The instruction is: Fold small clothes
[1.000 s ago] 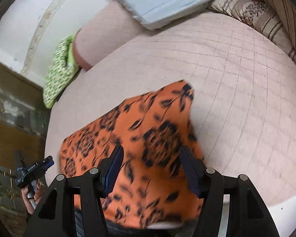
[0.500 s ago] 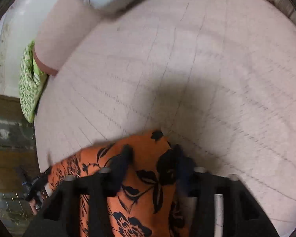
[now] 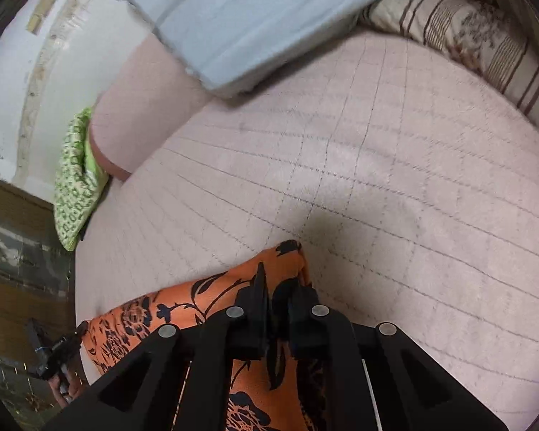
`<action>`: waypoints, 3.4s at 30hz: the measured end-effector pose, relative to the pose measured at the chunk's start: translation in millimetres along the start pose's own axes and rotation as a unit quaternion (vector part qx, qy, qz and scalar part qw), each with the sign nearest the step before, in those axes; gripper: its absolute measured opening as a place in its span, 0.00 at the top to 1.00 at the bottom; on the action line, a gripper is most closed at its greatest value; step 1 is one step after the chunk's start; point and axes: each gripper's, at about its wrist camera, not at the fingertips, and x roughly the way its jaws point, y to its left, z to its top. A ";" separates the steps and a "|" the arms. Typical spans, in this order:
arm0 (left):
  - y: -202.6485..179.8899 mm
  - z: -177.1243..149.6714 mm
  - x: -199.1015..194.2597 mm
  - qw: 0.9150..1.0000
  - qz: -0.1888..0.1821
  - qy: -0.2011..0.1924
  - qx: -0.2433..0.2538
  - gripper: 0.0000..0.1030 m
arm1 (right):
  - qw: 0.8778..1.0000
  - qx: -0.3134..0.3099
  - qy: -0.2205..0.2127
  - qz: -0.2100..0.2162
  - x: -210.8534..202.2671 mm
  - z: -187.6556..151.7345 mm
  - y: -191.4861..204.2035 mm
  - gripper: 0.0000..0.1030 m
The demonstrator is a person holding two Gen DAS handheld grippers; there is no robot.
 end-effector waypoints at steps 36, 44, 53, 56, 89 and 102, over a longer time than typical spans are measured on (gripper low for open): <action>-1.4 -180.2 -78.7 0.999 0.027 0.003 -0.018 0.93 | 0.998 -0.024 0.032 -0.040 -92.4 -198.1 -24.4 0.88; -5.9 -187.2 -70.0 0.998 0.055 0.026 0.008 0.83 | 0.996 -0.046 0.055 -0.057 -79.1 -201.9 -29.3 0.76; -4.3 -176.3 -80.4 0.998 0.068 -0.003 0.010 0.63 | 0.999 0.015 0.035 0.005 -83.7 -179.5 -55.4 0.33; -5.6 -173.9 -58.4 0.996 0.085 0.031 0.026 0.63 | 0.997 0.029 0.066 0.008 -63.8 -179.9 -60.3 0.34; 8.5 -186.8 -74.8 0.999 0.042 0.006 -0.019 0.60 | 0.981 -0.180 0.043 0.053 -99.4 -191.8 153.2 0.26; 64.9 -188.0 -46.3 0.990 -0.092 -0.004 -0.103 0.85 | 0.926 -0.301 0.229 0.015 76.1 -221.0 372.3 0.26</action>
